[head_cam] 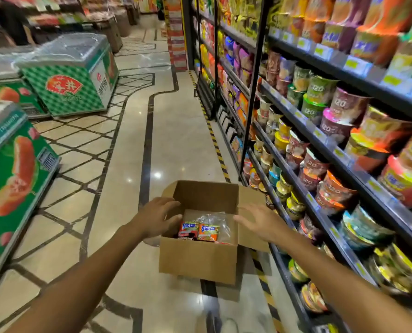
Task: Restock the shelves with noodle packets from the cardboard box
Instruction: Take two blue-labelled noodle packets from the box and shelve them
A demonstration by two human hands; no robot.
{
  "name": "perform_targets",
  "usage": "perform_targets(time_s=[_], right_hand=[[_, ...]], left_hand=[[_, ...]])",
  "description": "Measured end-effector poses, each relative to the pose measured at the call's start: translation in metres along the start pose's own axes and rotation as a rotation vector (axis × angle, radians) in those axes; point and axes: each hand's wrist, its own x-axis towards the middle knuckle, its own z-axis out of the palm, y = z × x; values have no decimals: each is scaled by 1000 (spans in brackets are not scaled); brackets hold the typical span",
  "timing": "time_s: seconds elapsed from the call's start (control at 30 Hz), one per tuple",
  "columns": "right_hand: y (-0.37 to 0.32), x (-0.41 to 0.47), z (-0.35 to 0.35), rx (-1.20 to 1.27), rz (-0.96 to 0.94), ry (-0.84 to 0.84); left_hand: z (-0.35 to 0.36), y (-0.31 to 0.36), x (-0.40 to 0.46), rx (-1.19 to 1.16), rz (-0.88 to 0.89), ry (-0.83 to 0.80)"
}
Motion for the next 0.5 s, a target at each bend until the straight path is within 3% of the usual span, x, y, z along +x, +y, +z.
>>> perform_targets(time_s=[0.5], right_hand=[[21, 246, 25, 45, 127, -134]], left_hand=[[48, -103, 226, -125, -15, -172]])
